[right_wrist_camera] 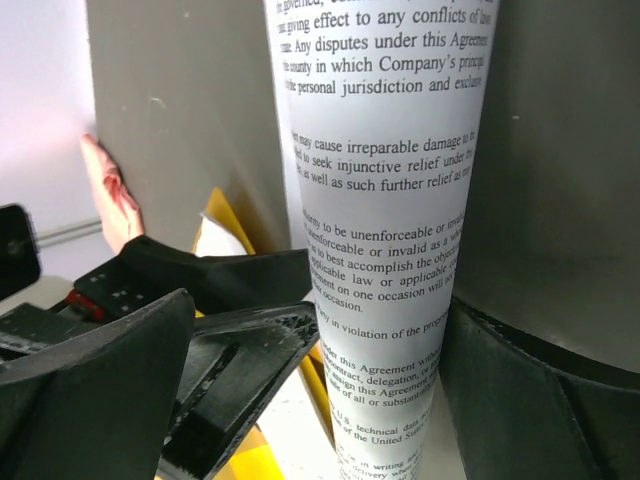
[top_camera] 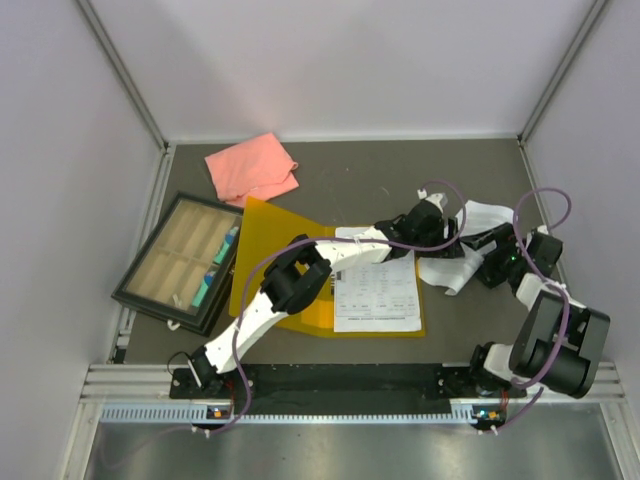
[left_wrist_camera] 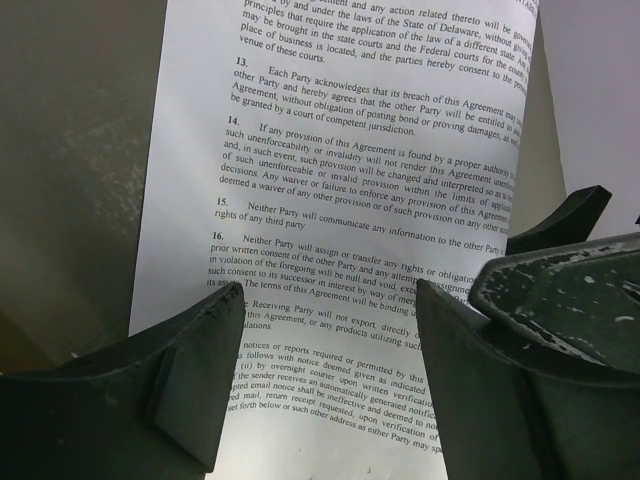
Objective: Put the files into the folder
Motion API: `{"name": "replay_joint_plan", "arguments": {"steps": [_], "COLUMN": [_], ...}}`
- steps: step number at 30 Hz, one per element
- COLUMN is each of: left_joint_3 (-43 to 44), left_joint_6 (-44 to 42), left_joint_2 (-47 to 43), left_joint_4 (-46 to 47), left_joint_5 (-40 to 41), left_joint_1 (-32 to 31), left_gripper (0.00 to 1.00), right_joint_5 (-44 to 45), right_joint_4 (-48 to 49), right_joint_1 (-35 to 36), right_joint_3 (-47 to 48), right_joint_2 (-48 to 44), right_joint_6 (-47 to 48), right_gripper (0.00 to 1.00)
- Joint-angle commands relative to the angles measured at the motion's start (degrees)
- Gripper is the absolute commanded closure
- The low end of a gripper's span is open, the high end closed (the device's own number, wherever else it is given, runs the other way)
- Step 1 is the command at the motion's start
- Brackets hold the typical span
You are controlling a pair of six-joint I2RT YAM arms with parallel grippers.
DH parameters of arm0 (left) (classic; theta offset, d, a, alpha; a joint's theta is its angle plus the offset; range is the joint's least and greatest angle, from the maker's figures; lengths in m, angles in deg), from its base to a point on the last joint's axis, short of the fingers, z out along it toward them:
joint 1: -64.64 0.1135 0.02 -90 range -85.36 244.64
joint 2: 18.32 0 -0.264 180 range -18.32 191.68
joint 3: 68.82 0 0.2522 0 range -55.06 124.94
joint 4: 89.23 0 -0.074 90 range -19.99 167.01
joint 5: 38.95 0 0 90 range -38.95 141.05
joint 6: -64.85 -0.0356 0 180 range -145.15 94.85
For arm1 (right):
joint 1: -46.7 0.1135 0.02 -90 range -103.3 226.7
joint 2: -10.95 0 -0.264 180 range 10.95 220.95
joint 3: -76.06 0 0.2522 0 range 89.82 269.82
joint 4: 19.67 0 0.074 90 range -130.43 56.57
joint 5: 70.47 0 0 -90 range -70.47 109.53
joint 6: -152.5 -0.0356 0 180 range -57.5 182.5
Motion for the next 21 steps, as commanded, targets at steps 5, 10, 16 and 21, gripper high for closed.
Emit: {"name": "replay_joint_plan", "arguments": {"steps": [5, 10, 16, 21], "left_joint_3": [-3.1, -3.4, -4.1, -4.5], "left_joint_6": [0.7, 1.2, 1.9, 2.2], "left_joint_2": [0.4, 0.5, 0.6, 0.6], "left_joint_4": [-1.2, -0.8, 0.6, 1.0], "left_joint_5": [-1.1, -2.1, -3.1, -3.8], "left_joint_1": [0.0, 0.8, 1.4, 1.4], "left_gripper": [0.25, 0.25, 0.25, 0.25], "right_joint_5": [-4.1, -3.3, 0.0, 2.2], "right_joint_4": [1.8, 1.5, 2.0, 2.8], "right_joint_1": [-0.3, -0.3, -0.3, -0.3], "right_joint_3": [-0.4, -1.8, -2.6, -2.7], "right_joint_2": [-9.0, -13.0, -11.4, -7.6], "right_joint_6": [-1.3, -3.6, -3.1, -0.5], "right_gripper": [0.01, 0.01, 0.01, 0.01]}}
